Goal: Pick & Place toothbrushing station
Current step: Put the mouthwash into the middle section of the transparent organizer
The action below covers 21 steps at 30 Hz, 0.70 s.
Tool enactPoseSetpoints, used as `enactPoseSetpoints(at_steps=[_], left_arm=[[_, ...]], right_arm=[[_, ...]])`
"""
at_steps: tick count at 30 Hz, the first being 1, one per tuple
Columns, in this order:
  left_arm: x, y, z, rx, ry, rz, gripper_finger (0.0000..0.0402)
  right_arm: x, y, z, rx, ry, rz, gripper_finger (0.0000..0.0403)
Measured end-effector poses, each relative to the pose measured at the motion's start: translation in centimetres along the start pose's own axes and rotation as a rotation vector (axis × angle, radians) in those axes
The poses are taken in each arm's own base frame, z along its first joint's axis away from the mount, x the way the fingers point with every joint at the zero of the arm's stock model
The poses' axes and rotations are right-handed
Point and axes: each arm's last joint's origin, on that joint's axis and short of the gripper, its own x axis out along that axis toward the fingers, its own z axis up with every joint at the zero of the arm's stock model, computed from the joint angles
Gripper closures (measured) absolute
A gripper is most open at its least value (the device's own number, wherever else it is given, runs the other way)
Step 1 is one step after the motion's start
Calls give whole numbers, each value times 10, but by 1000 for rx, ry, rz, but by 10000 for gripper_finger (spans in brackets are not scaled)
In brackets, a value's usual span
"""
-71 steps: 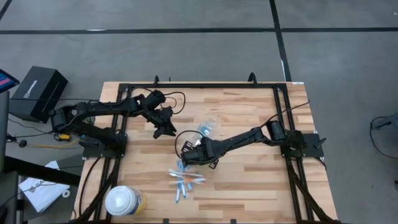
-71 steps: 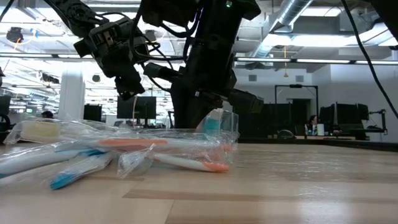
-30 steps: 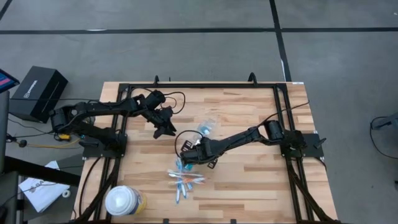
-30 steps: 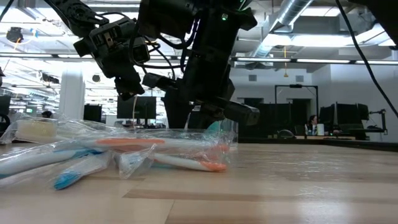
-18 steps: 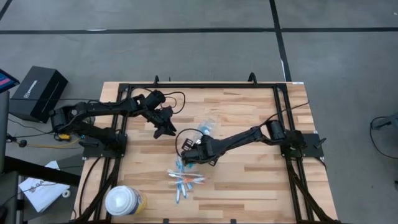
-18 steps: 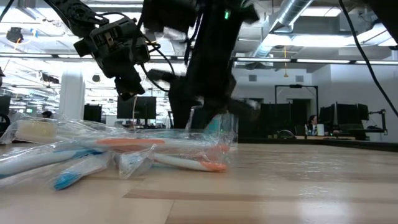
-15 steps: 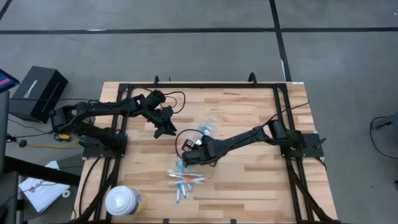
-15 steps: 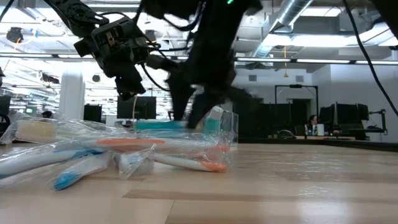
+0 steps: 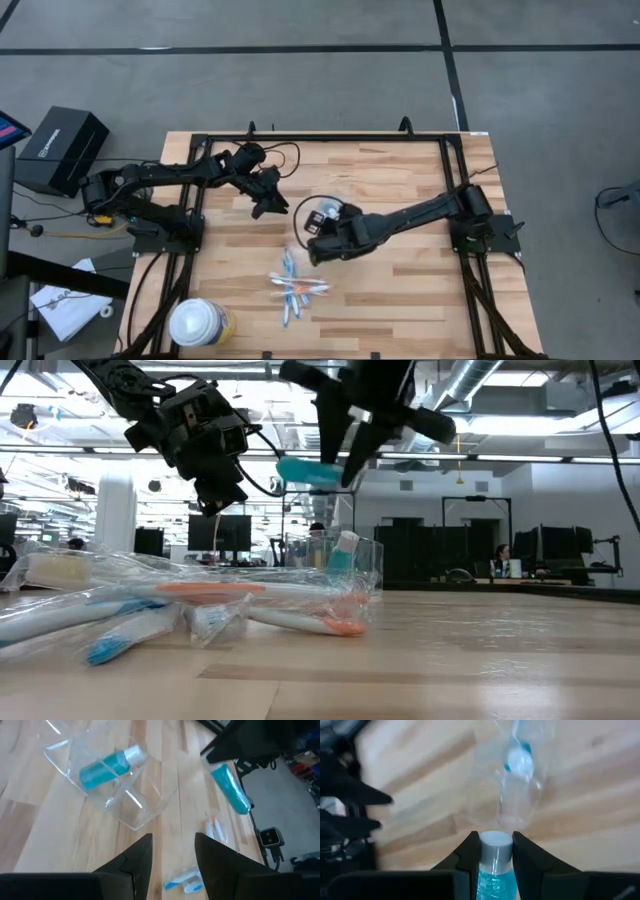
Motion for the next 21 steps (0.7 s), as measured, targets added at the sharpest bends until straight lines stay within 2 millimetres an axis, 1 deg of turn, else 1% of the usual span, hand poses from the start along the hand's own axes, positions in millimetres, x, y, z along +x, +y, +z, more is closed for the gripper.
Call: enactPoseSetpoints(at_steps=[2,4,7,15,18,21], left_arm=[[0,0,2,7,-17,-2,259],[0,-1,5,24,-42,-5,259],[-1,-3,12,46,-102,-31,259],[-11,-14,40,57,-346,-117,259],[-13,-16,45,56,-389,-127,259],[-12,-15,44,51,-391,-121,259]], right_arm=[[-2,-2,6,-39,-47,-6,325],[-4,1,10,-51,-77,19,325],[-6,3,17,-91,-94,16,325],[-13,8,35,-192,-129,19,321],[-14,11,43,-245,-148,14,327],[-11,15,50,-274,-169,16,327]])
